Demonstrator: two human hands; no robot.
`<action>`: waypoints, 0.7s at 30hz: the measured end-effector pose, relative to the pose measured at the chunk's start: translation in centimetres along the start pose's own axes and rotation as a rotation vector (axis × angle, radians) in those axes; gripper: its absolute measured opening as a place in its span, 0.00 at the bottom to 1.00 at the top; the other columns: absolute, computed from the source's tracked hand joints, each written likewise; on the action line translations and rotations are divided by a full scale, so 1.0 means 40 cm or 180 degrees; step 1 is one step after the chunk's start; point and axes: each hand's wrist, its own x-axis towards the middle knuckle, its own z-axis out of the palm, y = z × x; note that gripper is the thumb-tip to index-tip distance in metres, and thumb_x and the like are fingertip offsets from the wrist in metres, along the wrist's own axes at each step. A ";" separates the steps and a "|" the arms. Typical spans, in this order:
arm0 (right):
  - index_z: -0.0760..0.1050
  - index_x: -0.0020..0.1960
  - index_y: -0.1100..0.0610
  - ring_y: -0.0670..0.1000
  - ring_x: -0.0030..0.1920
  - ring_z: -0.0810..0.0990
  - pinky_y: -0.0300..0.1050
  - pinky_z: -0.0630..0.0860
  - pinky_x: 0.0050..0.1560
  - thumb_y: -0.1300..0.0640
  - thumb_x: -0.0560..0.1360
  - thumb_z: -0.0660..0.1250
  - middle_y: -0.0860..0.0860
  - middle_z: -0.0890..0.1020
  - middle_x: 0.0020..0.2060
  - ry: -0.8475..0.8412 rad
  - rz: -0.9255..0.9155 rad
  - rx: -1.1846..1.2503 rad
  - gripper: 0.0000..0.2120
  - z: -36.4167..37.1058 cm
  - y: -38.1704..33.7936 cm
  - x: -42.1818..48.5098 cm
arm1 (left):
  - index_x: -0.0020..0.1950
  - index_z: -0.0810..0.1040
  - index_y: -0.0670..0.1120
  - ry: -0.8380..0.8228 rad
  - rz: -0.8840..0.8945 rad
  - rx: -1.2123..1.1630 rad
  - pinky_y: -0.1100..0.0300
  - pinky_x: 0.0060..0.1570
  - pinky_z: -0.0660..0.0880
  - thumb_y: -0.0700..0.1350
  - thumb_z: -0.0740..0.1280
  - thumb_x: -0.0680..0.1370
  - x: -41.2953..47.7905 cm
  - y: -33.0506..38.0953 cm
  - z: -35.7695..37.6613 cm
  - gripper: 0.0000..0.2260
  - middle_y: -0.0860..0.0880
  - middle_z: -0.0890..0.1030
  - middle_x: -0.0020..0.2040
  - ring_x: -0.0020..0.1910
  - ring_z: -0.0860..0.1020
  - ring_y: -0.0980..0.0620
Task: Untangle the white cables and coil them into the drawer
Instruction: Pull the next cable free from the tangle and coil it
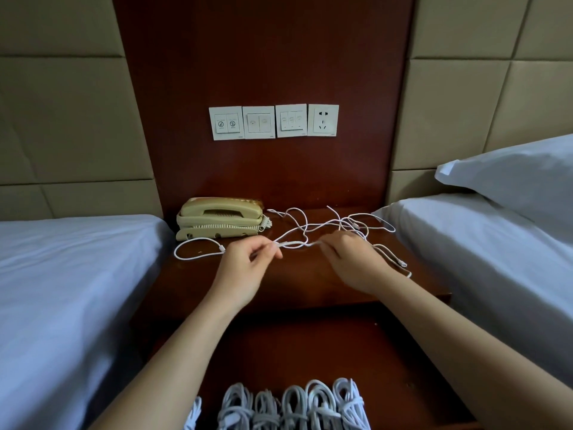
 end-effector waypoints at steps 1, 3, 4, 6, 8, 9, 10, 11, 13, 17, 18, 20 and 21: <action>0.72 0.64 0.56 0.58 0.62 0.72 0.52 0.68 0.61 0.52 0.81 0.54 0.54 0.76 0.60 -0.0032 -0.0142 -0.0128 0.17 0.001 -0.009 -0.003 | 0.37 0.80 0.45 -0.0055 0.0064 0.0093 0.73 0.36 0.64 0.40 0.64 0.78 -0.001 0.002 0.007 0.10 0.62 0.77 0.30 0.33 0.73 0.65; 0.62 0.73 0.55 0.55 0.69 0.64 0.50 0.58 0.69 0.52 0.80 0.56 0.52 0.68 0.69 0.0007 -0.0402 -0.0467 0.23 -0.008 -0.032 -0.013 | 0.37 0.79 0.47 -0.0102 0.0144 0.0218 0.73 0.35 0.64 0.39 0.64 0.77 -0.003 0.002 0.021 0.11 0.63 0.77 0.30 0.33 0.73 0.66; 0.60 0.74 0.56 0.54 0.70 0.62 0.49 0.56 0.70 0.51 0.80 0.57 0.51 0.67 0.70 0.0077 -0.0569 -0.0572 0.24 -0.012 -0.044 -0.019 | 0.36 0.78 0.48 -0.0102 0.0162 0.0239 0.72 0.35 0.64 0.39 0.64 0.77 -0.004 0.002 0.027 0.11 0.61 0.77 0.30 0.33 0.73 0.65; 0.66 0.70 0.57 0.55 0.66 0.68 0.48 0.57 0.69 0.52 0.79 0.58 0.53 0.73 0.65 0.0211 -0.0954 -0.0511 0.21 -0.014 -0.067 -0.029 | 0.35 0.76 0.52 -0.0102 0.0171 0.0221 0.68 0.35 0.66 0.40 0.65 0.78 -0.003 -0.002 0.038 0.12 0.59 0.75 0.29 0.33 0.72 0.62; 0.73 0.61 0.57 0.55 0.55 0.75 0.49 0.67 0.61 0.54 0.79 0.57 0.53 0.79 0.54 0.0211 -0.1203 -0.0129 0.14 -0.010 -0.081 -0.033 | 0.33 0.74 0.53 -0.0144 0.0174 0.0174 0.63 0.34 0.65 0.41 0.65 0.78 -0.004 -0.001 0.043 0.14 0.59 0.73 0.27 0.31 0.69 0.60; 0.74 0.57 0.57 0.55 0.51 0.76 0.49 0.71 0.55 0.54 0.79 0.57 0.52 0.79 0.49 0.0154 -0.1199 0.0114 0.12 -0.008 -0.083 -0.033 | 0.33 0.74 0.53 -0.0149 0.0185 0.0175 0.62 0.33 0.64 0.41 0.64 0.78 -0.005 0.001 0.042 0.14 0.58 0.72 0.27 0.30 0.68 0.60; 0.74 0.54 0.57 0.55 0.48 0.77 0.51 0.73 0.51 0.53 0.79 0.57 0.51 0.79 0.46 0.0110 -0.1171 0.0310 0.11 -0.006 -0.081 -0.032 | 0.34 0.74 0.52 -0.0143 0.0204 0.0176 0.62 0.33 0.64 0.41 0.64 0.78 -0.007 0.004 0.040 0.13 0.58 0.73 0.28 0.30 0.69 0.60; 0.75 0.51 0.56 0.55 0.45 0.77 0.54 0.74 0.47 0.51 0.78 0.56 0.51 0.79 0.43 0.0129 -0.1157 0.0432 0.12 -0.005 -0.077 -0.030 | 0.35 0.75 0.50 -0.0135 0.0231 0.0176 0.62 0.34 0.65 0.40 0.64 0.78 -0.008 0.008 0.037 0.12 0.56 0.74 0.29 0.31 0.70 0.58; 0.75 0.44 0.56 0.53 0.39 0.77 0.55 0.73 0.42 0.49 0.77 0.55 0.50 0.78 0.37 0.0258 -0.1159 0.0538 0.14 -0.006 -0.068 -0.026 | 0.37 0.75 0.45 -0.0137 0.0316 0.0209 0.60 0.36 0.66 0.41 0.63 0.79 -0.010 0.011 0.028 0.10 0.49 0.76 0.32 0.33 0.73 0.52; 0.76 0.41 0.56 0.52 0.33 0.74 0.48 0.69 0.37 0.54 0.78 0.60 0.49 0.76 0.30 0.0812 -0.0847 0.0748 0.11 -0.032 -0.039 -0.021 | 0.35 0.71 0.47 -0.0306 0.0193 0.0481 0.56 0.34 0.67 0.44 0.58 0.81 -0.010 -0.015 0.008 0.14 0.48 0.70 0.30 0.30 0.69 0.50; 0.76 0.41 0.57 0.52 0.32 0.74 0.47 0.67 0.35 0.55 0.79 0.61 0.49 0.76 0.30 0.0973 -0.0733 0.0755 0.10 -0.039 -0.026 -0.019 | 0.34 0.70 0.48 -0.0352 0.0101 0.0559 0.57 0.32 0.65 0.44 0.58 0.81 -0.010 -0.023 0.002 0.15 0.50 0.69 0.28 0.28 0.67 0.53; 0.74 0.39 0.54 0.51 0.31 0.73 0.46 0.65 0.34 0.55 0.78 0.60 0.48 0.75 0.29 0.1187 -0.0577 0.0798 0.10 -0.043 -0.003 -0.017 | 0.32 0.69 0.48 -0.0430 -0.0057 0.0646 0.58 0.33 0.64 0.45 0.57 0.81 -0.013 -0.035 -0.006 0.16 0.52 0.67 0.27 0.27 0.65 0.55; 0.73 0.38 0.52 0.51 0.31 0.73 0.46 0.66 0.34 0.53 0.78 0.59 0.48 0.75 0.28 0.1242 -0.0503 0.0804 0.10 -0.040 0.005 -0.017 | 0.32 0.68 0.48 -0.0468 -0.0126 0.0663 0.57 0.34 0.66 0.45 0.57 0.81 -0.013 -0.038 -0.008 0.17 0.53 0.67 0.26 0.28 0.66 0.55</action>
